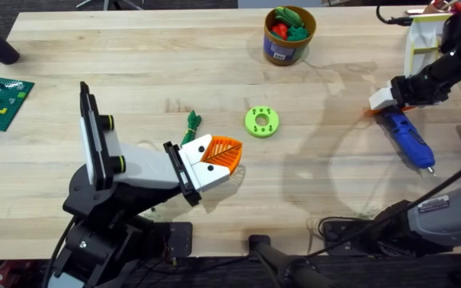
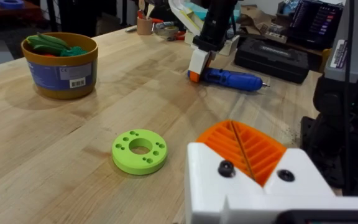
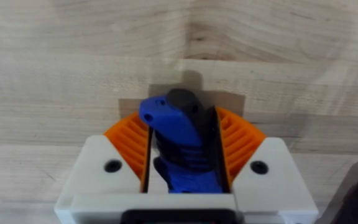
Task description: Pick up the gripper from the table and insert it into the empty holder that is missing its gripper. Then pick up a screw, insert it into the mounting hole, and use the screwdriver to tighten it. Finally, clean up the table by picking up the vegetable and placing it into the bucket.
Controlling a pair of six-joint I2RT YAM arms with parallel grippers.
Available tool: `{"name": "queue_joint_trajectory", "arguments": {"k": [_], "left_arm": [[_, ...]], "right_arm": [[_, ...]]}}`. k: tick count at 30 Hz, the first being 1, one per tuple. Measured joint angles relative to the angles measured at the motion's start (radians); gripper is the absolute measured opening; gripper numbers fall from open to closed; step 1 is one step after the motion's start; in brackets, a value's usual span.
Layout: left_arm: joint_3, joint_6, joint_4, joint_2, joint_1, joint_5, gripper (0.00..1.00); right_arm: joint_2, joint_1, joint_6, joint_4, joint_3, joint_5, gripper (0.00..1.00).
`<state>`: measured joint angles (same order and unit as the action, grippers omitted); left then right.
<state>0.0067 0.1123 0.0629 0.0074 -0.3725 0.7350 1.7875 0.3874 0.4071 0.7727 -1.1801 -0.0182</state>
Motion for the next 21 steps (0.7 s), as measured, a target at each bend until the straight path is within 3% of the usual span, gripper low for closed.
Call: {"name": "queue_joint_trajectory", "arguments": {"k": [18,19,21], "left_arm": [[0.000,0.001,-0.002,0.000,0.000,0.000,0.009],[0.000,0.001,-0.002,0.000,0.000,0.000,0.009],[0.000,0.001,-0.002,0.000,0.000,-0.001,0.009]], "right_arm": [[0.000,0.002,-0.002,0.009,0.000,0.020,0.538],[0.000,0.002,0.005,0.006,0.000,0.022,0.464],[0.000,0.003,0.013,0.000,-0.001,0.028,0.186]]}}
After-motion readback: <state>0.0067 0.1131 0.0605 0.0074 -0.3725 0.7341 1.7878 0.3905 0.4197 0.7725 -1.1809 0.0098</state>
